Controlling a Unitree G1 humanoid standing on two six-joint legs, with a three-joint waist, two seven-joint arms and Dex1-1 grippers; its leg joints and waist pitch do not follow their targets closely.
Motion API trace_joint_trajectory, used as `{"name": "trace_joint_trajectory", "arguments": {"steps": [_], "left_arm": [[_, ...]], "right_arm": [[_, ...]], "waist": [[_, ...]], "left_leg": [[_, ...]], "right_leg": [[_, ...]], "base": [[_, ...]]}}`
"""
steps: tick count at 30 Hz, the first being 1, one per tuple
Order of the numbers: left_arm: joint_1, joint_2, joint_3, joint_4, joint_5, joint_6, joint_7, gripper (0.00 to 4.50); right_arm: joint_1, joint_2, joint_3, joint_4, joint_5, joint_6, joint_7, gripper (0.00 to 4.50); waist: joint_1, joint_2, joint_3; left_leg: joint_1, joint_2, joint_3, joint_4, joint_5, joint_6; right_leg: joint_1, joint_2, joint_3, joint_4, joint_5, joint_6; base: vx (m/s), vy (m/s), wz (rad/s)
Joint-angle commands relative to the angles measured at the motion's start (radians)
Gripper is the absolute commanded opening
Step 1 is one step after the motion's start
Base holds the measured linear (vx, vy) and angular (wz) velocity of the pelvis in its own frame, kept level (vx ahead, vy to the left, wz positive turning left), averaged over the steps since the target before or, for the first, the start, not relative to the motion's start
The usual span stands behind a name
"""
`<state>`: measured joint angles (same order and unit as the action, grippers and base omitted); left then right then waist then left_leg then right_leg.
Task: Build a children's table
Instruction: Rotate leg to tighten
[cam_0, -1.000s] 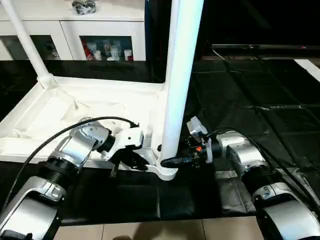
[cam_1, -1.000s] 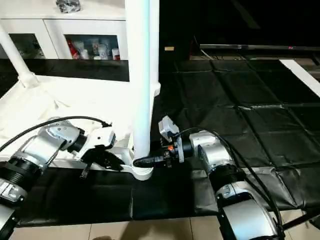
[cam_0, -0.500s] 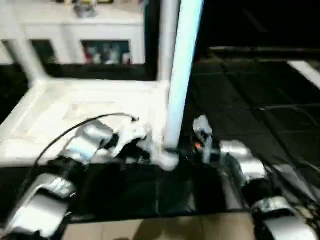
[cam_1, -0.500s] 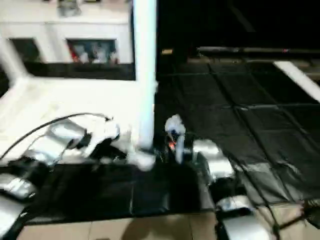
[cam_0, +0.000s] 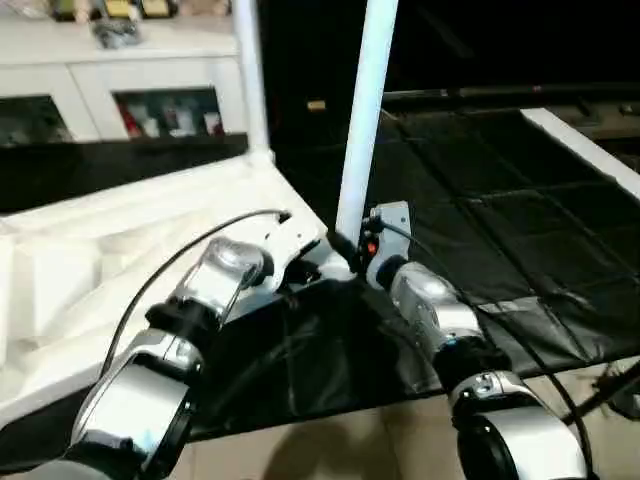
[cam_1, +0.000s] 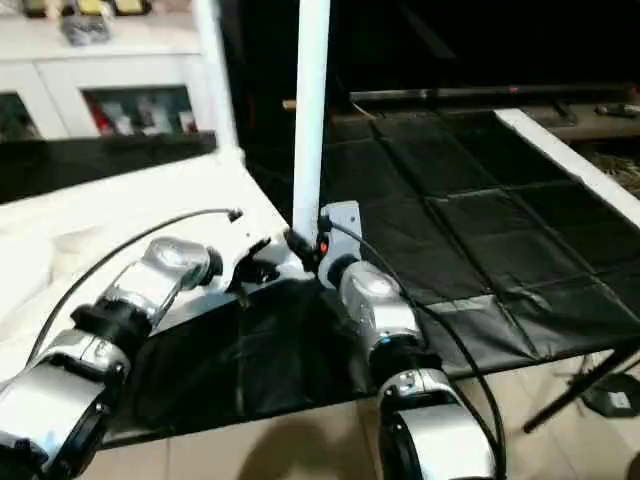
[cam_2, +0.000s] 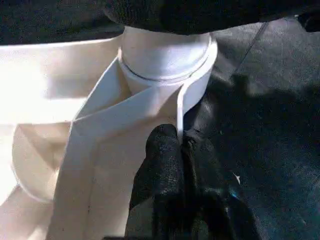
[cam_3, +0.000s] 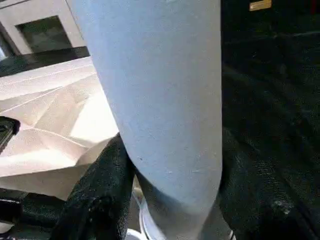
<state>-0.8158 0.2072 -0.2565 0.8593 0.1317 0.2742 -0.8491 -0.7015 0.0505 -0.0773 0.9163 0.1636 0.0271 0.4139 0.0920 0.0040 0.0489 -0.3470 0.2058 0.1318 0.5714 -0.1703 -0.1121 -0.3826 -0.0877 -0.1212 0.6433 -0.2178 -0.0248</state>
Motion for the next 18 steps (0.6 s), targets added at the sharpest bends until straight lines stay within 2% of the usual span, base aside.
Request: {"name": "trace_joint_trajectory", "arguments": {"steps": [1, 3, 5, 7, 8, 11, 12, 13, 15, 17, 18], "left_arm": [[-0.016, -0.021, -0.014, -0.015, -0.004, -0.030, -0.024, 0.00], [-0.014, -0.011, -0.014, -0.011, -0.004, -0.035, -0.025, 0.00], [-0.014, -0.001, -0.014, -0.007, -0.005, -0.040, -0.028, 0.00], [-0.012, 0.010, -0.013, -0.002, -0.007, -0.051, -0.036, 0.00], [-0.011, 0.016, -0.013, -0.002, -0.007, -0.054, -0.041, 0.00], [-0.003, 0.029, -0.015, -0.008, -0.007, -0.072, -0.067, 0.00], [0.007, 0.043, -0.016, -0.020, -0.010, -0.080, -0.099, 0.00], [0.007, 0.043, -0.016, -0.020, -0.010, -0.080, -0.099, 0.00], [0.028, 0.072, -0.022, -0.045, -0.016, -0.105, -0.154, 0.00], [0.031, 0.077, -0.022, -0.048, -0.017, -0.107, -0.161, 0.00], [0.041, 0.093, -0.026, -0.056, -0.020, -0.111, -0.184, 0.00]], "right_arm": [[0.022, 0.042, 0.014, 0.080, 0.010, 0.054, 0.001, 2.44], [0.024, 0.040, 0.017, 0.081, 0.006, 0.051, 0.015, 2.77], [0.025, 0.037, 0.020, 0.081, 0.003, 0.045, 0.026, 2.87], [0.025, 0.028, 0.029, 0.085, -0.012, 0.027, 0.038, 3.14], [0.026, 0.022, 0.034, 0.085, -0.019, 0.020, 0.046, 3.14], [0.032, 0.006, 0.046, 0.075, -0.033, 0.003, 0.066, 3.36], [0.042, -0.016, 0.059, 0.052, -0.039, -0.011, 0.112, 3.57], [0.042, -0.016, 0.059, 0.052, -0.039, -0.011, 0.112, 3.67], [0.075, -0.073, 0.097, -0.015, -0.065, -0.073, 0.194, 3.81], [0.082, -0.084, 0.106, -0.027, -0.073, -0.087, 0.207, 3.90], [0.111, -0.116, 0.122, -0.073, -0.074, -0.122, 0.267, 4.01]], "waist": [[0.005, 0.010, -0.057], [0.004, 0.010, -0.056], [0.004, 0.011, -0.058], [0.004, 0.010, -0.060], [0.004, 0.009, -0.059], [0.005, 0.009, -0.058], [0.007, 0.005, -0.058], [0.008, 0.006, -0.058], [0.011, 0.004, -0.061], [0.012, 0.007, -0.064], [0.015, 0.008, -0.065]], "left_leg": [[-0.012, 0.017, 0.009, -0.069, -0.252, 0.017], [-0.011, 0.017, 0.010, -0.070, -0.264, 0.022], [-0.009, 0.020, 0.011, -0.071, -0.261, 0.024], [-0.013, 0.021, 0.014, -0.073, -0.231, 0.031], [-0.010, 0.023, 0.015, -0.072, -0.235, 0.031], [-0.010, 0.023, 0.017, -0.072, -0.233, 0.035], [-0.011, 0.023, 0.018, -0.072, -0.229, 0.039], [-0.012, 0.022, 0.018, -0.071, -0.225, 0.043], [-0.014, 0.025, 0.018, -0.070, -0.196, 0.051], [-0.013, 0.025, 0.021, -0.066, -0.151, 0.066], [-0.013, 0.026, 0.021, -0.065, -0.140, 0.071]], "right_leg": [[0.046, -0.066, 0.064, -0.113, -0.279, -0.161], [0.047, -0.067, 0.064, -0.115, -0.283, -0.165], [0.048, -0.069, 0.064, -0.116, -0.279, -0.172], [0.053, -0.069, 0.064, -0.113, -0.231, -0.180], [0.048, -0.069, 0.065, -0.115, -0.228, -0.182], [0.050, -0.070, 0.066, -0.113, -0.221, -0.187], [0.052, -0.071, 0.066, -0.114, -0.225, -0.186], [0.052, -0.072, 0.066, -0.114, -0.221, -0.185], [0.057, -0.072, 0.067, -0.110, -0.178, -0.187], [0.055, -0.069, 0.067, -0.100, -0.092, -0.209], [0.058, -0.069, 0.066, -0.098, -0.062, -0.217]], "base": [[0.000, 0.000, 0.00], [0.000, 0.000, 0.00], [0.000, 0.000, 0.00], [0.000, 0.000, 0.00], [0.000, 0.000, 0.00], [0.000, 0.000, 0.00], [0.000, 0.000, 0.00], [0.000, 0.000, 0.00], [0.000, 0.000, 0.00], [0.000, 0.000, 0.00], [0.000, 0.000, 0.00]]}}
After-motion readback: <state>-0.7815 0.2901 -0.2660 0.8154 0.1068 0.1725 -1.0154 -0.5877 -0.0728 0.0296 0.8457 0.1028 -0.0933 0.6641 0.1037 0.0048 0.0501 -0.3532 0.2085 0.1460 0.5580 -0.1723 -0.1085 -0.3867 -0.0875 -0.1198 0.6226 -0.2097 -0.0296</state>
